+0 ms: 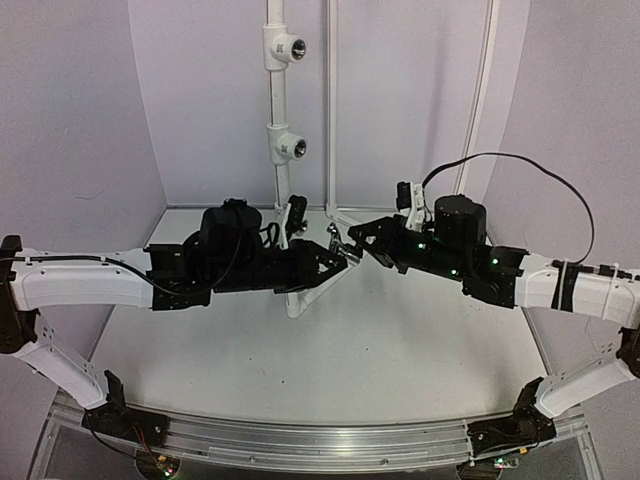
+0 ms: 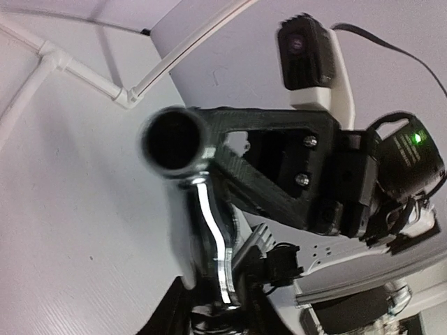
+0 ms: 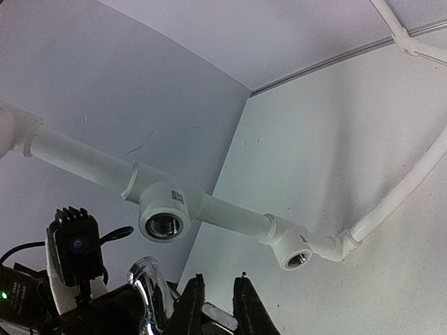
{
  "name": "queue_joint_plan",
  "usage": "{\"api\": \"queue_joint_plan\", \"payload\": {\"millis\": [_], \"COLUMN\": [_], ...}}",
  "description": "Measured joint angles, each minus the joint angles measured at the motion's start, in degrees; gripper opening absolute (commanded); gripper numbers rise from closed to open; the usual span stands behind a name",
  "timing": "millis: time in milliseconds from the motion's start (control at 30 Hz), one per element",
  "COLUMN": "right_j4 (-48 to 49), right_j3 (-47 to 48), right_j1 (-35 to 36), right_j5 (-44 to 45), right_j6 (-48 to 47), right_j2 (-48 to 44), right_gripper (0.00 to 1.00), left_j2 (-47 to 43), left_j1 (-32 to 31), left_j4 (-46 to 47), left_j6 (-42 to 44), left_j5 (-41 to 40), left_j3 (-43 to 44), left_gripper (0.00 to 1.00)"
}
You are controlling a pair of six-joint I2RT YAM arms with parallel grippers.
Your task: Install the water faucets
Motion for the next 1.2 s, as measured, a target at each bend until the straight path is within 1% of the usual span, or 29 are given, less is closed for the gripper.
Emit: {"api": "queue_joint_plan", "payload": {"millis": [33,67,100,133,167,200,233,267,300,367,500,567,633,733,900,1067,1200], "right_j4": [0.1,0.2,0.3,0.5,0.7,1.0,1.0,0.5,-0.8,-4.3,-15.5,-20.2,-24.6,-30.1,-34.5,-37.3,-37.9], "right_j3": [0.1,0.1,0.1,0.1,0.1,0.1,0.2,0.4,0.9,2.2,8.1,11.2,14.1,18.6,23.8,24.1,24.1], "right_j1": [0.0,0.0,0.0,0.0,0.0,0.0,0.0,0.0,0.1,0.1,0.1,0.1,0.1,0.1,0.2,0.2,0.2], "right_j5": [0.0,-0.1,-0.3,-0.7,-1.5,-2.5,-3.7,-5.4,-7.3,-11.0,-19.5,-23.8,-28.3,-34.0,-39.3,-40.7,-42.6], "right_j6": [0.0,0.0,-0.1,-0.1,-0.3,-0.5,-0.9,-1.9,-3.5,-7.7,-19.6,-25.5,-30.8,-36.8,-41.2,-42.6,-42.4], "right_j2": [0.4,0.5,0.5,0.6,0.6,0.6,0.6,0.6,0.6,0.5,0.5,0.3,0.4,1.7,6.9,10.4,11.0], "right_gripper": [0.0,0.0,0.12,0.28,0.49,0.66,0.78,0.86,0.91,0.98,0.98,0.98,0.96,0.9,0.83,0.71,0.63], "left_j2": [-0.1,-0.1,-0.1,-0.4,-0.9,-1.4,-2.2,-3.2,-4.1,-5.8,-8.4,-8.6,-8.4,-8.3,-8.2,-7.1,-5.7], "left_j1": [0.0,0.0,0.1,0.2,0.2,0.2,0.2,0.3,0.7,1.4,3.3,4.7,6.6,9.2,10.8,10.7,10.7], "left_j4": [-0.2,-0.5,-0.6,-0.6,-0.6,-0.7,-0.9,-1.0,-1.3,-2.9,-8.5,-13.4,-17.9,-22.4,-25.7,-26.7,-27.4], "left_j6": [0.8,1.6,2.2,3.0,3.9,5.1,6.5,8.6,10.2,13.8,22.2,25.9,29.0,32.3,35.9,38.2,39.5], "left_j5": [-0.3,-0.4,-0.4,-0.3,-0.2,-0.1,0.2,0.8,1.6,3.8,9.5,13.4,17.9,23.3,30.8,36.0,37.8], "left_j3": [0.0,0.0,0.0,-0.3,-0.6,-1.1,-1.6,-2.5,-3.1,-3.9,-3.9,-2.9,-1.5,0.2,2.2,3.7,4.7], "left_gripper": [0.01,0.0,0.0,0.0,0.0,0.0,0.0,0.0,0.0,0.0,0.0,0.0,0.0,0.0,0.0,0.0,0.0]}}
